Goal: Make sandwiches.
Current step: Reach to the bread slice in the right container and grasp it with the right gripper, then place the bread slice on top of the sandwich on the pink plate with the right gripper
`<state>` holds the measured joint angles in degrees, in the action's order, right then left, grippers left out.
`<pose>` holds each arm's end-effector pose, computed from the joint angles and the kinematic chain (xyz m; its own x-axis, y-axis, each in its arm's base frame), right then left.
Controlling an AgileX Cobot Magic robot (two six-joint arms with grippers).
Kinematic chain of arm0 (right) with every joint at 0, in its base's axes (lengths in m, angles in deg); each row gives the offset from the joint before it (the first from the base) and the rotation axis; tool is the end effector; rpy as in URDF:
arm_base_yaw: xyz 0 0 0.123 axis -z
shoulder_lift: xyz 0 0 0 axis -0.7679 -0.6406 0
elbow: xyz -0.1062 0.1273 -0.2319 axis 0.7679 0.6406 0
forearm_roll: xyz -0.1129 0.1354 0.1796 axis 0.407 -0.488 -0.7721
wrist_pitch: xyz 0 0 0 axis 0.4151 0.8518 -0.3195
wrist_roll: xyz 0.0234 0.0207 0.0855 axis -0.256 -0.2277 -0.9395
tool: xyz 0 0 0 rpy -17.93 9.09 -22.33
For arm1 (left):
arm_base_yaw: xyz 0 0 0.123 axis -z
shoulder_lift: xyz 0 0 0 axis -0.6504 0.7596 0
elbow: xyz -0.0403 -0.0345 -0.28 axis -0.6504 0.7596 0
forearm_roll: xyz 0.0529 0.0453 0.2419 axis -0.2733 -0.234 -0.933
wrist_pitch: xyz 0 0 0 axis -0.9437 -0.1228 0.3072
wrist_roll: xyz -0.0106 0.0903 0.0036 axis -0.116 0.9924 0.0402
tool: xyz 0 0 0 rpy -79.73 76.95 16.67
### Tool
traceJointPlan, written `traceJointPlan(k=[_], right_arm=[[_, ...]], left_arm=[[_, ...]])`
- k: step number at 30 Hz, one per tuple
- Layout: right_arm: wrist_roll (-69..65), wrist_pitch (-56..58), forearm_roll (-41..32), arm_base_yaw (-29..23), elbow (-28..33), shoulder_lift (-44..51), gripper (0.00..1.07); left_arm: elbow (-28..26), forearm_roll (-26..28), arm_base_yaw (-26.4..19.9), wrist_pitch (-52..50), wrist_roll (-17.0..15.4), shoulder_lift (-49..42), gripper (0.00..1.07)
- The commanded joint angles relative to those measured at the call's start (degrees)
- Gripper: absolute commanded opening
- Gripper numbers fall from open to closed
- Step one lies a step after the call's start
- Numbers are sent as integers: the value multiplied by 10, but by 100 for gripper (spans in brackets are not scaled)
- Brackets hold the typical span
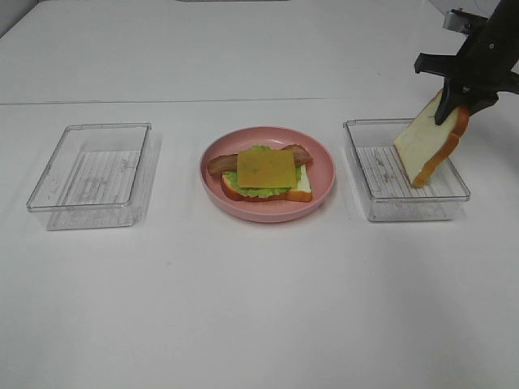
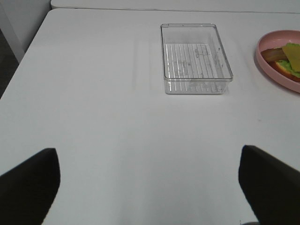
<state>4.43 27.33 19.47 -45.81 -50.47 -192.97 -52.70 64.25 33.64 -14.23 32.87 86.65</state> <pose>0.4735 -0.0200 0.1877 -0.9798 0.1700 -0.1050 0.1488 0.9715 0.1847 -0.0079 -0.0089 0.2803 -0.4490 -0.0638 -0.8912 -0.0477 0.9977 -0.0474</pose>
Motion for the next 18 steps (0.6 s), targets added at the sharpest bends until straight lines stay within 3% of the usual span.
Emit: traceJointPlan(k=[1, 8, 18], right_arm=[[-17, 59, 19, 1, 1, -2, 1], [-19, 59, -15, 0, 1, 18, 1], [-10, 59, -99, -1, 22, 143, 1]], left_arm=[[1, 3, -2, -4, -3, -9, 98], [1, 3, -2, -4, -3, -9, 98], [1, 3, -2, -4, -3, -9, 98]])
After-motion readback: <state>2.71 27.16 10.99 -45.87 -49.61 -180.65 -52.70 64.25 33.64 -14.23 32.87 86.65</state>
